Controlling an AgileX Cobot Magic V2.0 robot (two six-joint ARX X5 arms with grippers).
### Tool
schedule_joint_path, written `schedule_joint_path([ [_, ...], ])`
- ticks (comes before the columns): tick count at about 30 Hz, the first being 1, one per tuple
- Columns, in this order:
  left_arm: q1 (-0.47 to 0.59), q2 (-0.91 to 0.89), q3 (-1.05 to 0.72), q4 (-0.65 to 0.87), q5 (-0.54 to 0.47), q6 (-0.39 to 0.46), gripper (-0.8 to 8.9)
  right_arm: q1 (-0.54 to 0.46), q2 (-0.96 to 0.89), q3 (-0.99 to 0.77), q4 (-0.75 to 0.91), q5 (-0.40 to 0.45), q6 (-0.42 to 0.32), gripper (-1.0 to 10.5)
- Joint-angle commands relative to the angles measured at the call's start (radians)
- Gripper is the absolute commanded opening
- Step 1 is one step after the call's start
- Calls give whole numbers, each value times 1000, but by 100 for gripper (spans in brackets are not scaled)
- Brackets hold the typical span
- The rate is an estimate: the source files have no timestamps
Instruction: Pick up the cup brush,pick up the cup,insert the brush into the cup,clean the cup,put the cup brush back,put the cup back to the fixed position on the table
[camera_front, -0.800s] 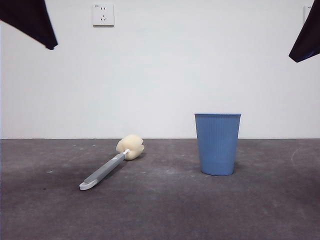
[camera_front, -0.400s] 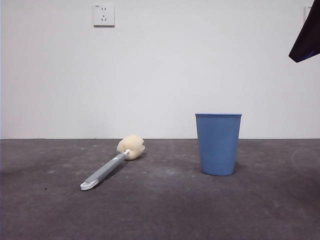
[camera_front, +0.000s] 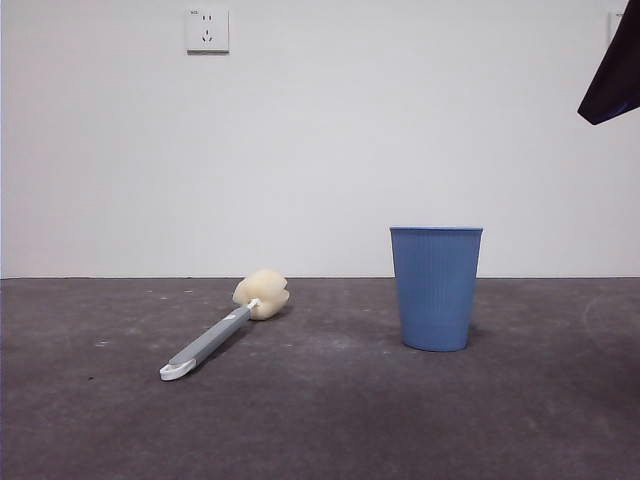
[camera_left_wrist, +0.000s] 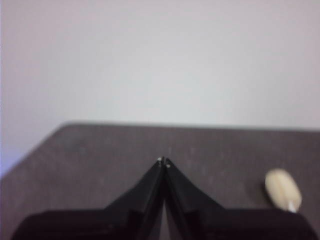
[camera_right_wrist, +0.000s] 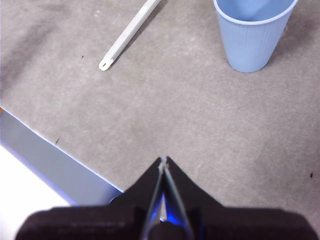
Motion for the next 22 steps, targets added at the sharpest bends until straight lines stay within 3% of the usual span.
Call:
schedule_joint_path([
  [1,5,-59,-101,13,5,3,-3,2,-1,3,4,3,9,2],
  [9,5,-146,-237,-2,6,-30,-3,2,-1,3,4,3,9,2],
  [17,5,-177,-239,-153,4,-29,-3,2,-1,3,4,3,9,2],
  [22,5,-177,-239,-150,7,-26,-3,2,-1,3,4,3,9,2],
])
